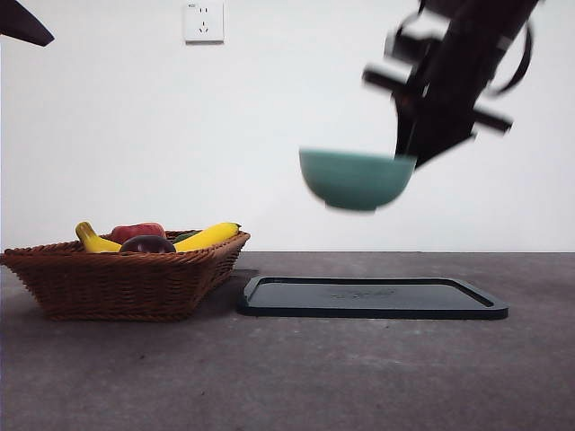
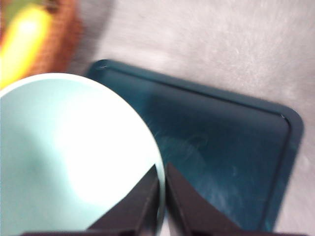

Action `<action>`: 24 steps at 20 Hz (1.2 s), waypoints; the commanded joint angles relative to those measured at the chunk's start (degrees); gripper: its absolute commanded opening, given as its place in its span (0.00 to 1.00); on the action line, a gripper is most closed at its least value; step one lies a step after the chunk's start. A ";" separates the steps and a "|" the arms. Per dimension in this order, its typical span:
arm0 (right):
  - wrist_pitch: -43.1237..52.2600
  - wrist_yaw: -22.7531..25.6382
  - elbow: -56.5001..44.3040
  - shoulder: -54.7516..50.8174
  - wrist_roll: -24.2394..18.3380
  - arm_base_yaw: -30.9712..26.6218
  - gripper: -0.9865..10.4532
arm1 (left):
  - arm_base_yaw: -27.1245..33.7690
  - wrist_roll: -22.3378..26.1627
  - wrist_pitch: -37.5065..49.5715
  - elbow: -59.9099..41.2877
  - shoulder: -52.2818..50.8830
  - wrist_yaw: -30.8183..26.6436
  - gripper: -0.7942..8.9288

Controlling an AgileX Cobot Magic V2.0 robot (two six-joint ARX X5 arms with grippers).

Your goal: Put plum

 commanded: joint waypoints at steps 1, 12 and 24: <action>-5.03 -0.13 1.05 -4.09 -3.19 1.60 0.09 | -0.28 0.50 0.63 0.76 0.31 0.33 0.49; -4.02 0.00 -18.08 -22.56 -2.62 9.40 0.09 | -0.28 0.50 0.61 0.76 0.31 0.33 0.49; 9.92 1.66 -30.27 -13.09 1.25 14.67 0.09 | -0.28 0.50 0.61 0.76 0.31 0.33 0.49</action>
